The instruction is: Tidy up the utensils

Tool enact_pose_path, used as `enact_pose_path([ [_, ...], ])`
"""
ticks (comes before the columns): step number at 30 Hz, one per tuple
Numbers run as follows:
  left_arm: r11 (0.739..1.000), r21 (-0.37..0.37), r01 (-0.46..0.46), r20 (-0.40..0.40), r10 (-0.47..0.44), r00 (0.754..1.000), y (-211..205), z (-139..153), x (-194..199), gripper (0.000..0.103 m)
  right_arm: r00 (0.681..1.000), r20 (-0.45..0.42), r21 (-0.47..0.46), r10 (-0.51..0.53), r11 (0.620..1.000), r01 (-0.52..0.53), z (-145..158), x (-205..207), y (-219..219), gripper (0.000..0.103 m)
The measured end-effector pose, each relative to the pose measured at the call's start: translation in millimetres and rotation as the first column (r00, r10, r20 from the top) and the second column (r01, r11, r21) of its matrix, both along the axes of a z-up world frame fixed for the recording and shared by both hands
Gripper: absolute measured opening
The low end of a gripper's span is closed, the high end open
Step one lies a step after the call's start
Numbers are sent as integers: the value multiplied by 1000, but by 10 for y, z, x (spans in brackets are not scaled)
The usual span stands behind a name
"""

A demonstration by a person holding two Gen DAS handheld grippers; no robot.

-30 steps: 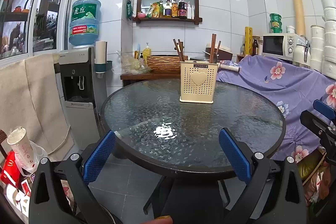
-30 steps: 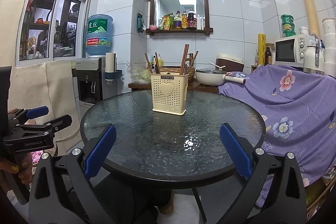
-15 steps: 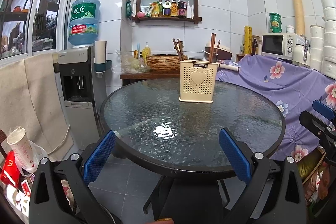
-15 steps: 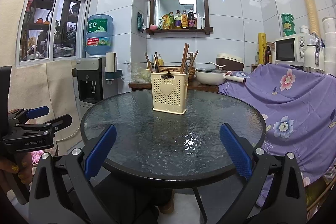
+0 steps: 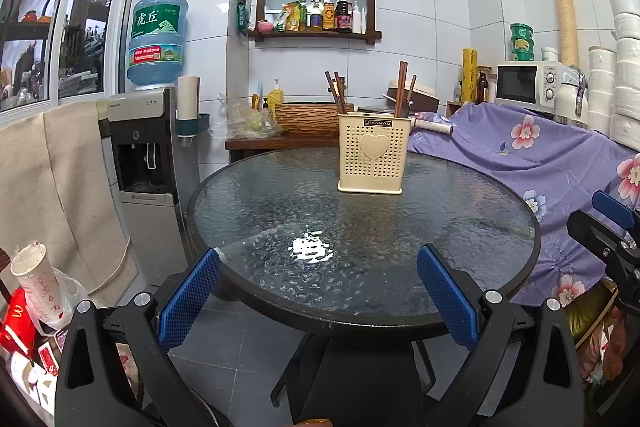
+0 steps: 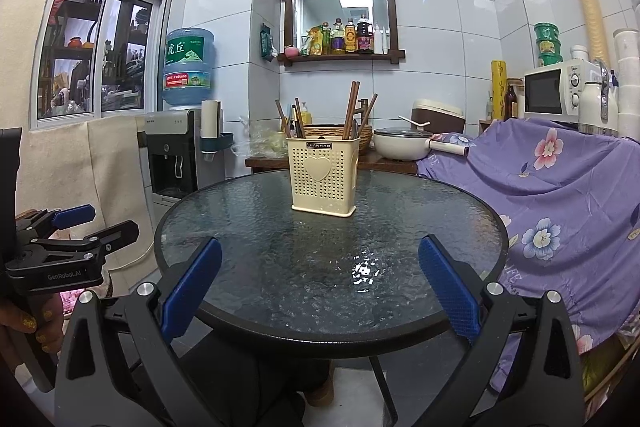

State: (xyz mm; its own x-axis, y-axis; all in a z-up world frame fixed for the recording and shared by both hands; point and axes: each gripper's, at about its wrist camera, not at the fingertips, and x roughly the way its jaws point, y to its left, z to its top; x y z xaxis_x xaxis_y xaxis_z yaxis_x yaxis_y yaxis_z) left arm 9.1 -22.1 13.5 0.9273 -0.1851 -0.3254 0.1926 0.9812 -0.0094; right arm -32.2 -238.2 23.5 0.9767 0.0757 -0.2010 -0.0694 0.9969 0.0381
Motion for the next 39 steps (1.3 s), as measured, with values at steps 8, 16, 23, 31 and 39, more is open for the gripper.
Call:
enact_pose_path([
  [8,1000,-3,3,-6,-3,1000,8,-10,5,97,1000,-4,6,1,1000,-1,-11,11,2,97],
  [16,1000,-15,10,-5,-10,1000,37,-5,-1,97,1000,-6,5,0,1000,0,-20,1,16,97],
  [23,999,-36,16,-14,-16,1000,79,3,7,97,1000,-9,5,3,1000,-3,-22,3,24,97],
  [31,999,-39,-3,-22,2,1000,101,-2,20,97,1000,-7,6,4,1000,-4,-17,10,30,97],
  [39,999,-37,-8,-19,8,1000,99,-2,20,97,1000,-7,8,7,1000,-7,-18,5,32,97],
])
